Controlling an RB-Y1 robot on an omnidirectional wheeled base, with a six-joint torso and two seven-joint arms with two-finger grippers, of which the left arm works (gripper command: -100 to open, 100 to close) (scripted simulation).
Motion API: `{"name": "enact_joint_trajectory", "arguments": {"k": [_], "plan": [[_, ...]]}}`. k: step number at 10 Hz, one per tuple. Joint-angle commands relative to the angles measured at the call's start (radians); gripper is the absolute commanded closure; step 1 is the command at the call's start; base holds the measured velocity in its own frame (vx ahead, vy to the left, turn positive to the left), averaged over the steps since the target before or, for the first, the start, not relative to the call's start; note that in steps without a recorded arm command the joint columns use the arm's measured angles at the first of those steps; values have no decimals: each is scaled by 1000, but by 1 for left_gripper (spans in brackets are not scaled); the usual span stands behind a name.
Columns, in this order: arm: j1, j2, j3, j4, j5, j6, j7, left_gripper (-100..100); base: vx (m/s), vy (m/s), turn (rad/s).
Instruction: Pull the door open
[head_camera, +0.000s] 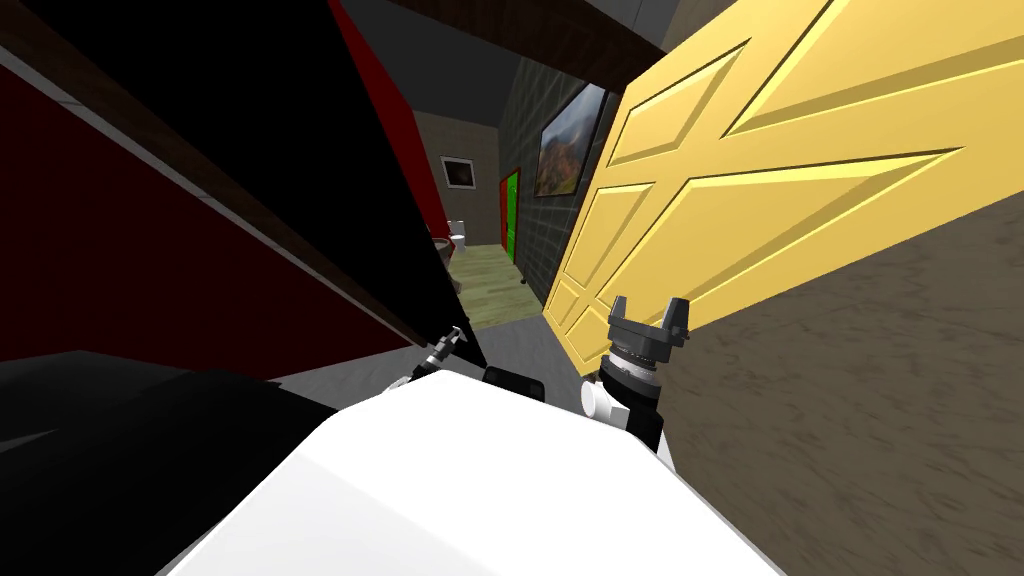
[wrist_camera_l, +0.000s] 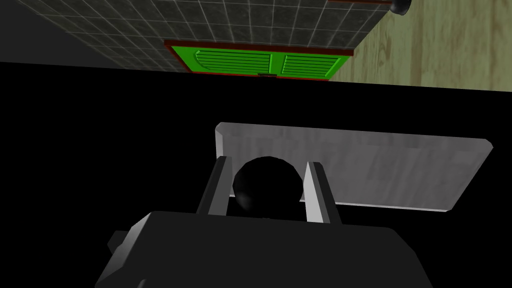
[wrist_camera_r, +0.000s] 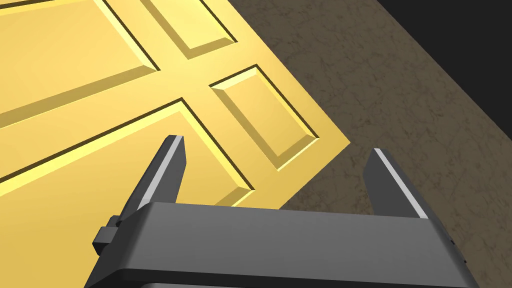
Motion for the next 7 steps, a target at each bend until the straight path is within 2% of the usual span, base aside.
{"name": "enact_joint_trajectory", "arguments": {"k": [1,3,4,7], "plan": [[-36,-5,-12,29,-6,8,2,100,-195,31,-33],[-70,-10,-21,51,-10,16,3,100,-181,40,-19],[-70,-10,-21,51,-10,16,3,100,-83,27,5],[-133,-20,-37,91,-18,29,4,100,-106,39,-18]]}}
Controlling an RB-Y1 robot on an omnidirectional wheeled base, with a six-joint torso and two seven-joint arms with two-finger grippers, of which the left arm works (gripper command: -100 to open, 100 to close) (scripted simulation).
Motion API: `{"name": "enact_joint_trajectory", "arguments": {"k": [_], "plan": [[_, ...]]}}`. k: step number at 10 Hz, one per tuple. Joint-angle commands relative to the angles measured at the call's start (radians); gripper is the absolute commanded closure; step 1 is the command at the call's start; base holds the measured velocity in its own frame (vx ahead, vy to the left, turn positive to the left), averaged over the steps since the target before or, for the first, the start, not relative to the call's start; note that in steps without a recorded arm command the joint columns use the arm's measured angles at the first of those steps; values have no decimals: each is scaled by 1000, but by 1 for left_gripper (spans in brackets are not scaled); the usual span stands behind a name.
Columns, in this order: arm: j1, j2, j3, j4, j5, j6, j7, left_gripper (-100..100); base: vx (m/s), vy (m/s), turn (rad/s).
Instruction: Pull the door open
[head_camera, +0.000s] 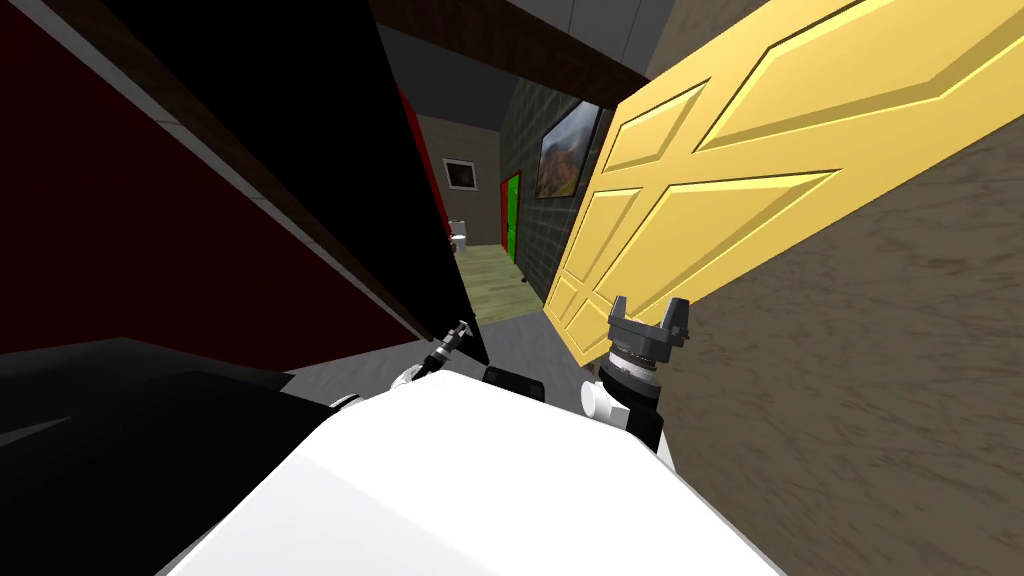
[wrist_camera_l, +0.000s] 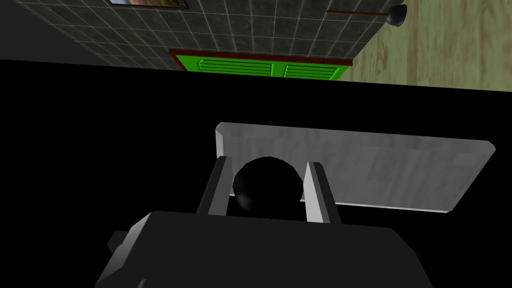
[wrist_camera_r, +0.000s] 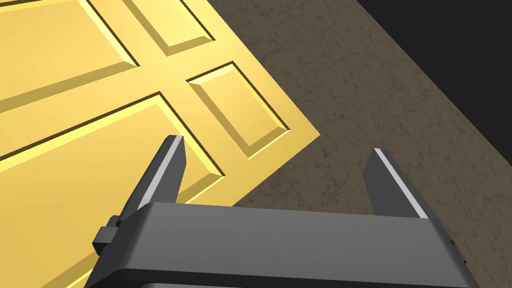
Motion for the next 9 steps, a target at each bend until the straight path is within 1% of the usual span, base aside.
{"name": "enact_joint_trajectory", "arguments": {"k": [1,4,6,7,8,9], "plan": [[-38,-12,-17,34,-8,2,0,100,-181,77,-53],[-115,-24,-37,82,-18,19,1,100,-196,61,-29],[-138,-27,-43,97,-21,24,2,100,-161,73,-19],[-172,-32,-51,119,-25,31,3,100,-162,74,-9],[-182,-34,-54,125,-27,34,3,100,-147,79,-34],[-210,-38,-62,143,-30,40,4,100,-160,83,-27]]}}
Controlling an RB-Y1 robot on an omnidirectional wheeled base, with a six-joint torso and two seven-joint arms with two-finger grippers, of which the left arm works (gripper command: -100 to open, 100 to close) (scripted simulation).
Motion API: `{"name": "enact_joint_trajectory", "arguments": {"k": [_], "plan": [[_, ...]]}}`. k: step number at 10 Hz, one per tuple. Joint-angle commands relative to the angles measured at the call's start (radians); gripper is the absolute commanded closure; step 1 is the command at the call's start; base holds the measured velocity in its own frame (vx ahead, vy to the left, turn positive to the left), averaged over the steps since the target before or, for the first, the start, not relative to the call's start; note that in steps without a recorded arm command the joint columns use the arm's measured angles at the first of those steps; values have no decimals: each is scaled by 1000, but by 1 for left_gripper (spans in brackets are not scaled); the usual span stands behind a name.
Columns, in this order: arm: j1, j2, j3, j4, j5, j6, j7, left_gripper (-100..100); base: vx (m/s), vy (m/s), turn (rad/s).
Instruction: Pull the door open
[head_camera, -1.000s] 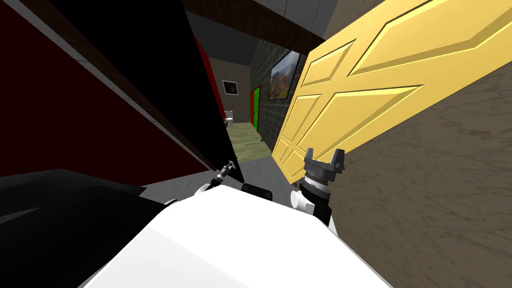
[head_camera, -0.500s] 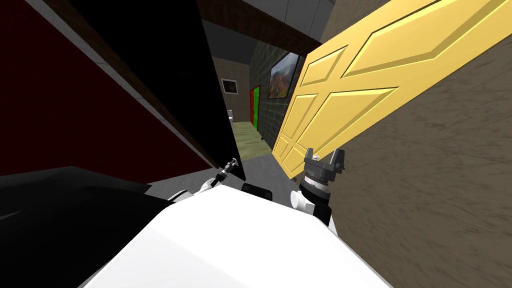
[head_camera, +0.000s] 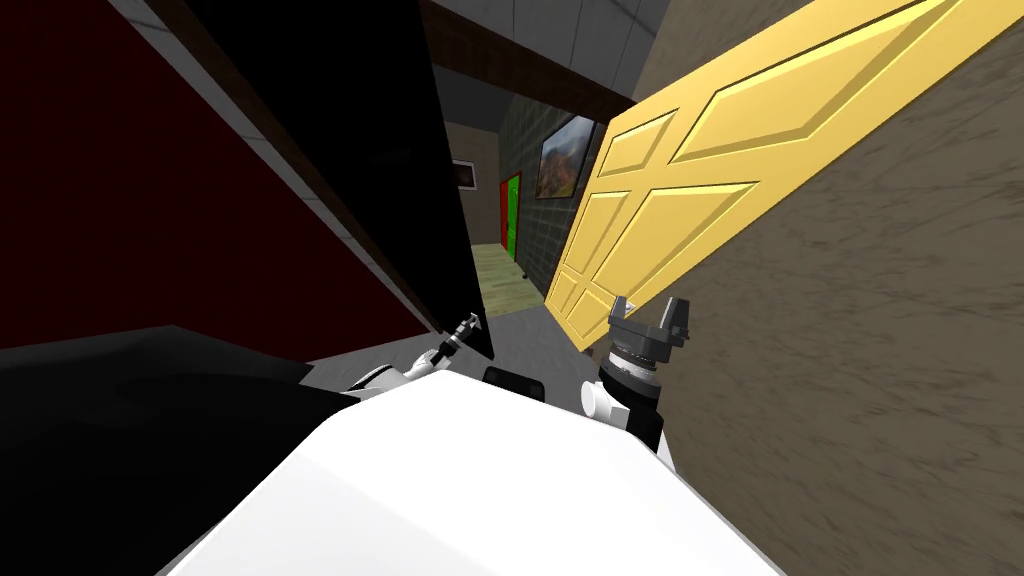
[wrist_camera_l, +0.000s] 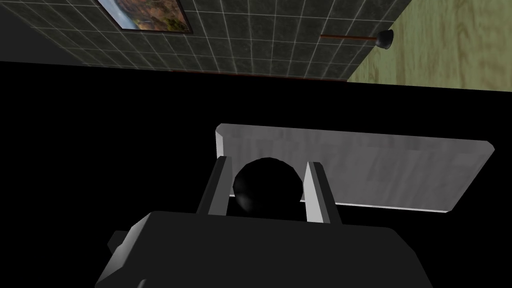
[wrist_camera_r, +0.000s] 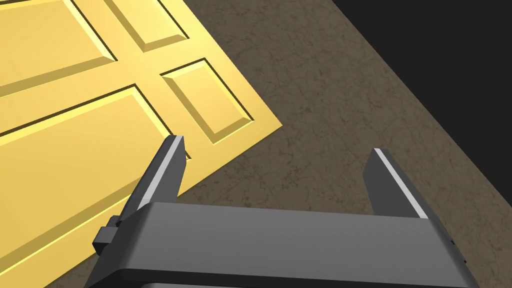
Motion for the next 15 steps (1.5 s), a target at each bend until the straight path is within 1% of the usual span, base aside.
{"name": "enact_joint_trajectory", "arguments": {"k": [1,2,3,5,6,7,8,10,11,12,13,14,15], "plan": [[12,-2,-9,-47,-5,30,2,100,-117,60,-25],[12,-2,-9,-47,-5,30,2,100,-35,24,5],[-20,-6,-17,-26,-9,37,2,100,-51,76,7],[-30,-8,-20,-20,-10,40,3,100,-65,85,-39],[-33,-13,-22,-7,-11,36,3,100,-22,21,-26],[-19,5,-25,12,-9,-4,15,100,-91,10,-228],[-14,11,-25,16,-8,-15,18,100,-152,32,-221],[11,38,-28,33,-5,-65,35,100,-183,63,-218],[11,38,-28,33,-5,-65,35,100,-148,69,-53],[30,59,-29,47,-2,-104,48,100,-166,99,-208],[36,65,-30,51,-1,-116,52,100,-179,93,-198],[47,77,-31,58,1,-138,60,100,-188,60,-145],[52,82,-31,62,2,-147,63,100,-153,53,-106]]}}
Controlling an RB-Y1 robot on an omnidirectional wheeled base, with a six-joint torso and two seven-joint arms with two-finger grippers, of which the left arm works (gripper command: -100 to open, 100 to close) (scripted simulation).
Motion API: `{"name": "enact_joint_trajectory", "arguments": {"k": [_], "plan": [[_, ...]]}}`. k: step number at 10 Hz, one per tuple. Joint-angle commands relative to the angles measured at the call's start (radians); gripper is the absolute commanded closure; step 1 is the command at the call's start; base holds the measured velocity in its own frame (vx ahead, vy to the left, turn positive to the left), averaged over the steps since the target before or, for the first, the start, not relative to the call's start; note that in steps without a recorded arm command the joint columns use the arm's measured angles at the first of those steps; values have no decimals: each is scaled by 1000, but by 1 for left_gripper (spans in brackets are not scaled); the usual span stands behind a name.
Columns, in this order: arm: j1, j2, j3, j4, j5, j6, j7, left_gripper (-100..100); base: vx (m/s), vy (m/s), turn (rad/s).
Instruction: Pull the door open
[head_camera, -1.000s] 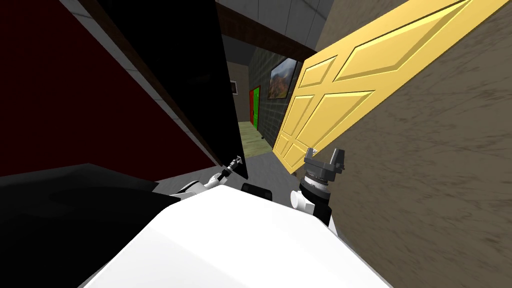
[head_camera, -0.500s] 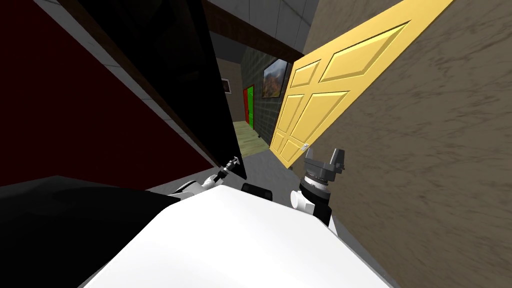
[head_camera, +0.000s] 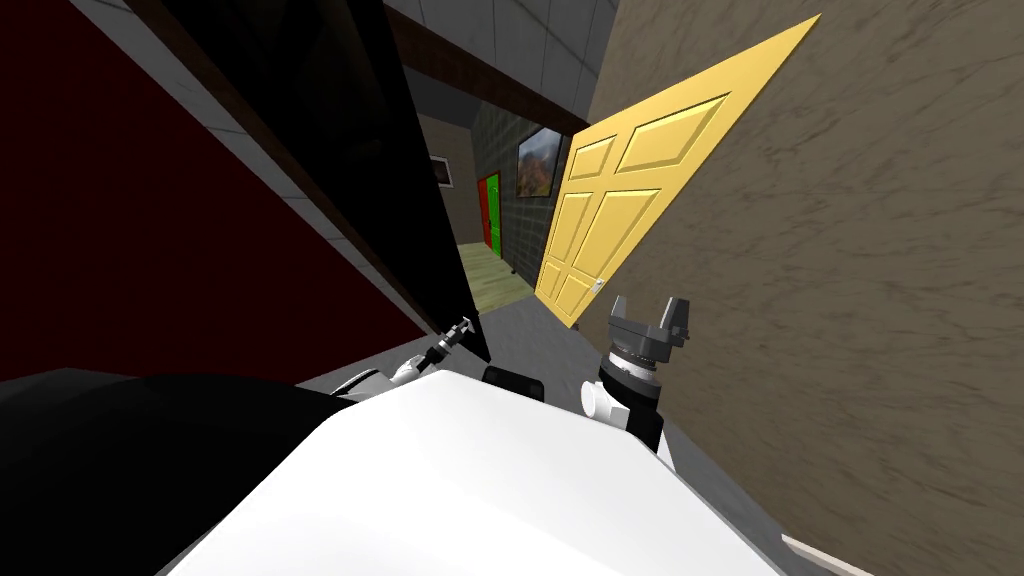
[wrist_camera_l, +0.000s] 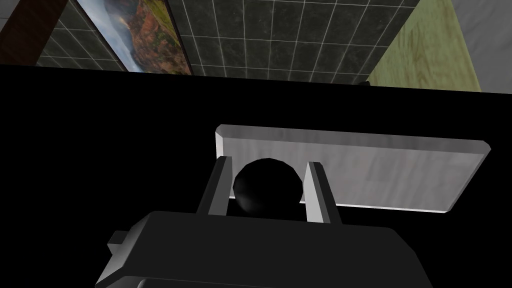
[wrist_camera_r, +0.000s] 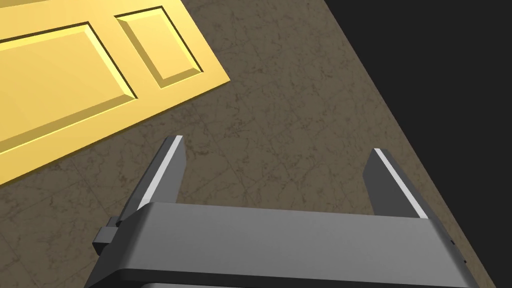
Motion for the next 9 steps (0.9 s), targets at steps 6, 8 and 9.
{"name": "enact_joint_trajectory", "arguments": {"k": [6,8,9], "plan": [[9,10,-6,36,0,-49,9,100,-69,45,-90],[10,13,-7,43,0,-60,10,100,-166,73,-137],[11,15,-8,48,0,-68,11,100,-181,92,-115]]}}
